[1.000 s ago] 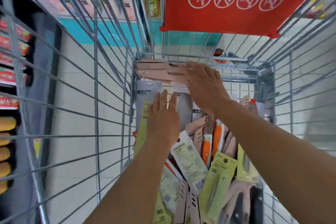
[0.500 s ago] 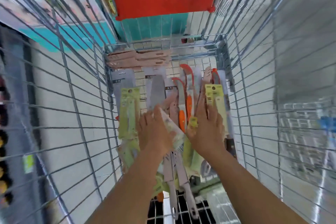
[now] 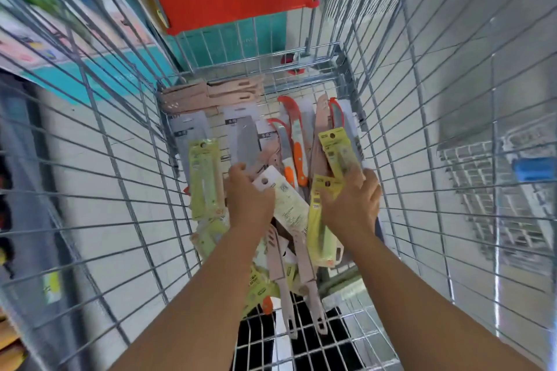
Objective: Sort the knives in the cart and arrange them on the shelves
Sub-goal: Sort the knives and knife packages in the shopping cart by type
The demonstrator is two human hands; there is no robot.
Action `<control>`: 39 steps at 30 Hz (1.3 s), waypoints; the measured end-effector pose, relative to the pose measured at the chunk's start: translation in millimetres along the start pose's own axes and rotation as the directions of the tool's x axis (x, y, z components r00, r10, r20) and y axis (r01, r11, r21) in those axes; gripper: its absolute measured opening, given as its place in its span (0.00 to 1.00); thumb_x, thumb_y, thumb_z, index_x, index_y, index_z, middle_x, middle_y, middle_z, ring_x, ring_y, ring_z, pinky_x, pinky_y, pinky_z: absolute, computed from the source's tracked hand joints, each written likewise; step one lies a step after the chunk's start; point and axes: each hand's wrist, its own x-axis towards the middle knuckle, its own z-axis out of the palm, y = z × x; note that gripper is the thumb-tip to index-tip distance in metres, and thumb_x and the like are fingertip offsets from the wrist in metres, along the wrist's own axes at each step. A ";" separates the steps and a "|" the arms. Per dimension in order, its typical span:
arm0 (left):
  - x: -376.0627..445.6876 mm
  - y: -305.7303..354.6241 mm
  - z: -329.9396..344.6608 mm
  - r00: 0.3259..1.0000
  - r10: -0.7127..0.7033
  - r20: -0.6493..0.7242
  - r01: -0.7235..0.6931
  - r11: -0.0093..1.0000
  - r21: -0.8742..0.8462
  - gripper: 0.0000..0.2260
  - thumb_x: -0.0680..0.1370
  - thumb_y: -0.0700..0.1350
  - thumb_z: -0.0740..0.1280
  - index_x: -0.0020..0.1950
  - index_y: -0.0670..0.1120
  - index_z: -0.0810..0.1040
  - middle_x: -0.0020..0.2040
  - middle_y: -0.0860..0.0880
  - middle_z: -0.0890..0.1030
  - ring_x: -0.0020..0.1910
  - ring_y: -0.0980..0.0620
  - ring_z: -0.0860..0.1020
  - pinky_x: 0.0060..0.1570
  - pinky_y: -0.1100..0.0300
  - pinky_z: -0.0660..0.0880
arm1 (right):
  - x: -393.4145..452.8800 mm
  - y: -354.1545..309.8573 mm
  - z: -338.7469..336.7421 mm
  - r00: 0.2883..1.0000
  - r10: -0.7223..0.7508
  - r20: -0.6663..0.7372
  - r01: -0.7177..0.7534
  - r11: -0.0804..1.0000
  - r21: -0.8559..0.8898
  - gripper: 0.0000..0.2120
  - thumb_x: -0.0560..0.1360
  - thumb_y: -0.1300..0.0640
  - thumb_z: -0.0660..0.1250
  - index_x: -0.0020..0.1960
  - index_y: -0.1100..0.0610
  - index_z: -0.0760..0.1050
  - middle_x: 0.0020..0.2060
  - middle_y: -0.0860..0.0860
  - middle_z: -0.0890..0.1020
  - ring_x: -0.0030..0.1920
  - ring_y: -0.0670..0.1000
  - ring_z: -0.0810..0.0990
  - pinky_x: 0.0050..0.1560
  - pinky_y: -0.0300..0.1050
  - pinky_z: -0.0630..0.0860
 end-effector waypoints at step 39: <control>-55.1 4.9 38.7 0.903 -0.183 0.388 0.075 0.957 0.279 0.08 0.79 0.41 0.61 0.55 0.43 0.77 0.51 0.45 0.80 0.49 0.45 0.79 0.43 0.54 0.75 | -9.4 29.2 -23.3 0.918 0.037 0.396 -0.129 0.970 0.208 0.27 0.71 0.51 0.65 0.68 0.54 0.67 0.40 0.46 0.76 0.36 0.44 0.73 0.30 0.39 0.66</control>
